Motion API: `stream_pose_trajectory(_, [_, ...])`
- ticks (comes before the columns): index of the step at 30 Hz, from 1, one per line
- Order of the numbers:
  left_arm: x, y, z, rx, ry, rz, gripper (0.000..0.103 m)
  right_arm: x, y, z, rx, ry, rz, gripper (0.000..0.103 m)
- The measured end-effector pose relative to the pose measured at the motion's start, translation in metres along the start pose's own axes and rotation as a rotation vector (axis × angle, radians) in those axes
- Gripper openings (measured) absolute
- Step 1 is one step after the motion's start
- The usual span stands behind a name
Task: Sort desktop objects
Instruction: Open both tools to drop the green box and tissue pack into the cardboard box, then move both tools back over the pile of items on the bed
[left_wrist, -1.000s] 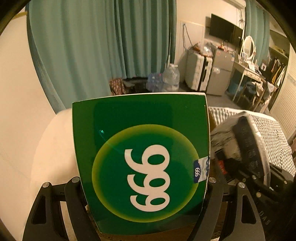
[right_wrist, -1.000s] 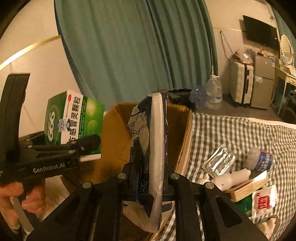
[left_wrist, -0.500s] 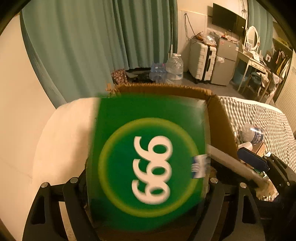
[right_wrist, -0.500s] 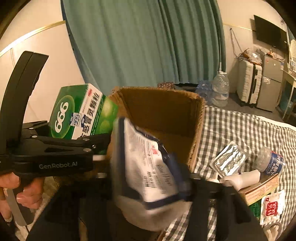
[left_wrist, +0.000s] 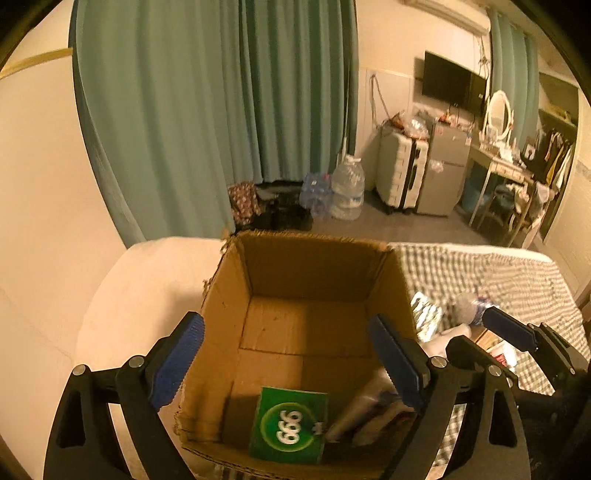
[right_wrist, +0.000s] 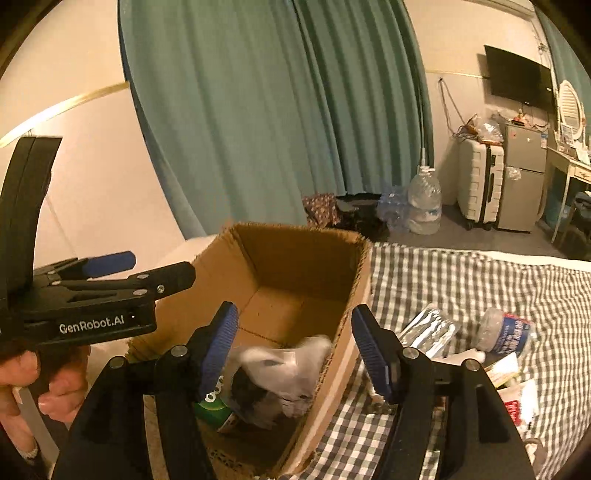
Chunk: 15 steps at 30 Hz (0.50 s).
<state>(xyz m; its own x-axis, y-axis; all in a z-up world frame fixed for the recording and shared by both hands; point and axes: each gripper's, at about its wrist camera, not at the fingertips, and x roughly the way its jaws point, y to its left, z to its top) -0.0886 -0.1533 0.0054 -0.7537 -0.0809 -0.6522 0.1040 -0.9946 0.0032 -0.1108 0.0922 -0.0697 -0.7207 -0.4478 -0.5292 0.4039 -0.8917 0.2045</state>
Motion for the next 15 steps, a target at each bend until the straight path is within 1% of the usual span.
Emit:
stream_pose_trajectory(3, [-0.013,-0.012,0.005,-0.020,-0.030,-0.035,0.097,-0.016,-0.006,0.009,0.013,-0.028,-0.008,0.065])
stream_pose_trajectory(7, [-0.026,-0.028,0.009,-0.009,-0.063,-0.043,0.099,-0.043,-0.015,0.019,0.012,-0.064,-0.033,0.067])
stream_pose_trajectory(9, [-0.031,-0.036,0.009,-0.004,-0.073,-0.045,0.101,-0.058,-0.022,0.025,0.015,-0.083,-0.049,0.070])
stream_pose_trajectory(12, [-0.040,-0.051,0.011,-0.028,-0.076,-0.062,0.101,-0.079,-0.034,0.032,0.027,-0.110,-0.077,0.080])
stream_pose_trajectory(15, [-0.051,-0.065,0.014,-0.022,-0.102,-0.088,0.103,-0.103,-0.047,0.037,0.029,-0.143,-0.106,0.086])
